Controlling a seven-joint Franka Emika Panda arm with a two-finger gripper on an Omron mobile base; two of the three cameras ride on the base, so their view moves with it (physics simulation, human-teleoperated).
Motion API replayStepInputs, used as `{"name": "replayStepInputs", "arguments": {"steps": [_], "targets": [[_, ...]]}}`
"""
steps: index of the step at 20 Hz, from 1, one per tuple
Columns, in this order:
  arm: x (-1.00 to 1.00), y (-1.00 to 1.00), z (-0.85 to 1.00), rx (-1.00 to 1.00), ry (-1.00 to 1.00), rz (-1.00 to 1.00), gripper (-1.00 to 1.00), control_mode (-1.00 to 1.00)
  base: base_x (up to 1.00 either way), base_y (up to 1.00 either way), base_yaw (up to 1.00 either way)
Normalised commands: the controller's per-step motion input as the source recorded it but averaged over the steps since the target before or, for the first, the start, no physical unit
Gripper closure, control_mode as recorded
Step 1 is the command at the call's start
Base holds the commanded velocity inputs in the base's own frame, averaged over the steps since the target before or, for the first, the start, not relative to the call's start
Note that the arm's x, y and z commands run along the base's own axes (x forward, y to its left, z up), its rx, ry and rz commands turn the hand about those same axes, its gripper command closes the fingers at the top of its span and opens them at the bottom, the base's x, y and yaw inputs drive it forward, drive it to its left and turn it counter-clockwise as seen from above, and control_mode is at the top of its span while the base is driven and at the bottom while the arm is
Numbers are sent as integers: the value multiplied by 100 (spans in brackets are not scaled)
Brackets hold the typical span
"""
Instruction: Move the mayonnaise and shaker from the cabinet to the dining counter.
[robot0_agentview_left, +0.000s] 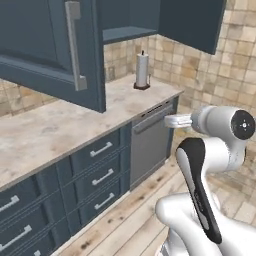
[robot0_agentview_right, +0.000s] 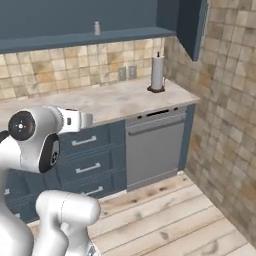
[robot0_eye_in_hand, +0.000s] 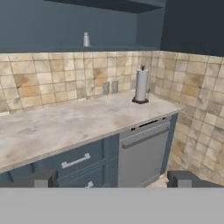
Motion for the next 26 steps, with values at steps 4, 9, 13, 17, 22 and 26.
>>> {"name": "replayStepInputs", "arguments": {"steps": [4,9,13,17,22,26], "targets": [[0,0,0,0,0,0,-100,100,100,-21,44],[0,0,0,0,0,0,-100,100,98,-45,40],[0,0,0,0,0,0,-100,100,99,-11,47],[0,0,0,0,0,0,-100,100,78,0,35],[0,0,0,0,0,0,-100,100,60,-27,21],[0,0,0,0,0,0,-100,100,52,-33,4]]}}
